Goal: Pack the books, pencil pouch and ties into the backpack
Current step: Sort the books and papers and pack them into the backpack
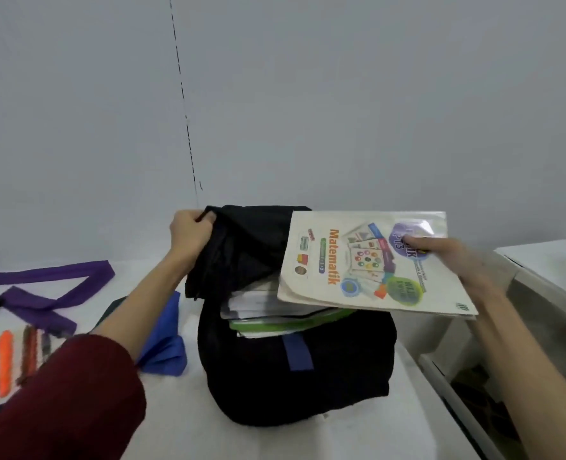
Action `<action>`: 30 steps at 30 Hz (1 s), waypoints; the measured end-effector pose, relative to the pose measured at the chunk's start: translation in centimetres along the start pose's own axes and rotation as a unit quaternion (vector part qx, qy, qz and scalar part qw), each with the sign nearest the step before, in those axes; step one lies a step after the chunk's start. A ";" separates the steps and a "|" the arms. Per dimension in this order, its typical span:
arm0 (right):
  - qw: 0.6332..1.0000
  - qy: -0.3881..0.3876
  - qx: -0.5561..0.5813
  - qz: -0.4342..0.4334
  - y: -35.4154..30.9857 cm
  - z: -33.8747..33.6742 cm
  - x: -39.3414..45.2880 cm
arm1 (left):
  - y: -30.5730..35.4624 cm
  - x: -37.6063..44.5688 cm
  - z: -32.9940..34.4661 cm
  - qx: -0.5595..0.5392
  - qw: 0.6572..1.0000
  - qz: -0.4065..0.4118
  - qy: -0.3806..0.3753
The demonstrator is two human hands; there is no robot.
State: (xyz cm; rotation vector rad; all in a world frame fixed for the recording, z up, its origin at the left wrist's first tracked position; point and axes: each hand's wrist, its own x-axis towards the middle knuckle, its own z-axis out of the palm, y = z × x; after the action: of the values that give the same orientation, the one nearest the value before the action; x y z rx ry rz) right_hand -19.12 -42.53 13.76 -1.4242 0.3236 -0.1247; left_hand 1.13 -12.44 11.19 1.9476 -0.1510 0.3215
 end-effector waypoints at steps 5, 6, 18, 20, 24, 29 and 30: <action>0.996 -0.007 -0.028 0.081 -0.1 1.7 2.8 | 8.5 3.7 -1.6 -0.008 0.997 0.064 0.051; 0.997 0.009 -0.017 0.081 0.1 2.3 3.5 | 10.2 3.8 -1.4 0.011 0.994 0.097 0.049; 0.944 0.207 0.255 0.019 7.3 11.9 10.1 | 16.0 2.3 1.6 0.441 0.768 0.463 0.002; 0.943 0.178 0.282 0.016 7.8 13.9 10.3 | 16.6 2.8 1.3 0.452 0.755 0.472 0.057; 0.953 0.044 0.290 0.079 8.4 16.0 10.6 | 17.5 3.7 0.3 0.442 0.738 0.500 0.093; 0.981 -0.067 -0.152 0.101 6.8 12.8 8.8 | 18.2 4.2 -0.3 0.482 0.678 0.542 0.119; 0.970 -0.058 -0.230 0.058 6.5 12.2 8.5 | 18.3 4.1 -0.4 0.475 0.681 0.545 0.115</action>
State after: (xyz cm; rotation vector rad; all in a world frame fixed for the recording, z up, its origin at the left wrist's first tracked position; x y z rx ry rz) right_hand -8.21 -32.30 7.49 -1.8582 0.3523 0.1376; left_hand 0.33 -18.99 28.72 2.5576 -1.2094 1.7161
